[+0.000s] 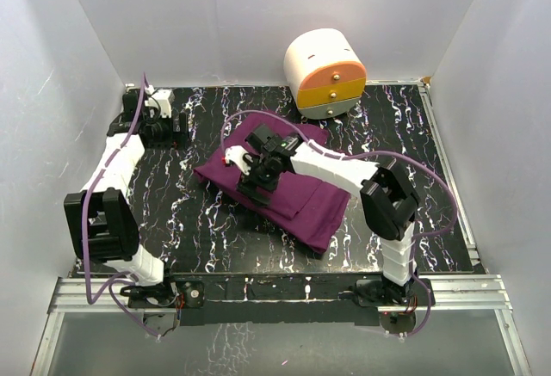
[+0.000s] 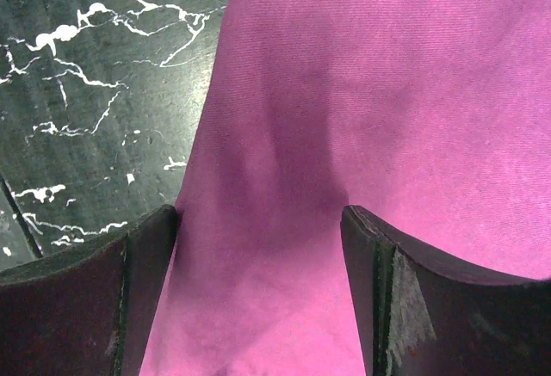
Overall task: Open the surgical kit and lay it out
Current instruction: Move the surgical kit at the center of the board.
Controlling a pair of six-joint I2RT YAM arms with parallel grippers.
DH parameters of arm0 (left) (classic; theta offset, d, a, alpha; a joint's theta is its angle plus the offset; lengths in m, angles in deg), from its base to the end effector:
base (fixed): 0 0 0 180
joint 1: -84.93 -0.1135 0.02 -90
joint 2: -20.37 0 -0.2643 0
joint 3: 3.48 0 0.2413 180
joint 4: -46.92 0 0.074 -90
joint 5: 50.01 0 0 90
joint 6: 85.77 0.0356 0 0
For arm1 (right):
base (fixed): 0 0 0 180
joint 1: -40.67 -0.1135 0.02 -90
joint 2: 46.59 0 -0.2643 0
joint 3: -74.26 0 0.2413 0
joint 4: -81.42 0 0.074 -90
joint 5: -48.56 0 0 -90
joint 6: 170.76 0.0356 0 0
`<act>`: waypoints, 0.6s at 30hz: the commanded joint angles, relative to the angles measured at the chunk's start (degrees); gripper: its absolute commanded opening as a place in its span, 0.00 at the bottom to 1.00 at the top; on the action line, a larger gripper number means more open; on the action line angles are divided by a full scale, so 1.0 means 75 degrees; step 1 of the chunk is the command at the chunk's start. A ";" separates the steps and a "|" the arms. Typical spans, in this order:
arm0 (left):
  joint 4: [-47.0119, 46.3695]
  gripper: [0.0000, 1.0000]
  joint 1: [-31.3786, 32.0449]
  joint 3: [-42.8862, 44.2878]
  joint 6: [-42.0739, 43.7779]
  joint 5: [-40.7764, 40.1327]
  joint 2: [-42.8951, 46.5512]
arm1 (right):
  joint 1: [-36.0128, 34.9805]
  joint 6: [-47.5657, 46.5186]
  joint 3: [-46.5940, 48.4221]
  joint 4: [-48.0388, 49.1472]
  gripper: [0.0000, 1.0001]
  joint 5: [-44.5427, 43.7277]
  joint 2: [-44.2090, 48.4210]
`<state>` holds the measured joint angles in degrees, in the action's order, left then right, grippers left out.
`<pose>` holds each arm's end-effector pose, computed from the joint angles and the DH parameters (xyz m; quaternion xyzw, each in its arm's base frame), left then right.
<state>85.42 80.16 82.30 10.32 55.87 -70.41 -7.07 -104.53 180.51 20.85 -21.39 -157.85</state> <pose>0.3421 0.0188 0.2822 0.0650 0.9093 -0.0894 0.4012 0.2604 0.3047 0.2409 -0.5923 0.7595 0.2097 0.1684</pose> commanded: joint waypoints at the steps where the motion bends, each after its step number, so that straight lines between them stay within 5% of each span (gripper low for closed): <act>1: -0.0144 0.91 -0.0019 -0.0109 -0.0082 0.0103 0.0597 | -0.0273 0.0438 -0.0353 0.0818 0.74 -0.0357 -0.0056; 9: -0.0212 0.91 -0.0020 -0.0277 -0.0036 0.0270 0.0771 | -0.0534 0.0803 -0.0621 0.1052 0.50 -0.0723 -0.0215; 15: -0.0280 0.91 -0.0020 -0.0455 0.0070 0.0358 0.0939 | -0.0523 0.0697 -0.0607 0.0945 0.04 -0.1287 0.0015; 18: -0.0331 0.91 -0.0022 -0.0558 0.0188 0.0399 0.1041 | -0.0360 0.0580 -0.0639 0.0905 0.00 -0.1355 0.0350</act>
<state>83.78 80.16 79.10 10.45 57.13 -66.59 -10.68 -95.50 176.12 25.50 -30.52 -159.32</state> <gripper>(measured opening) 0.907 0.082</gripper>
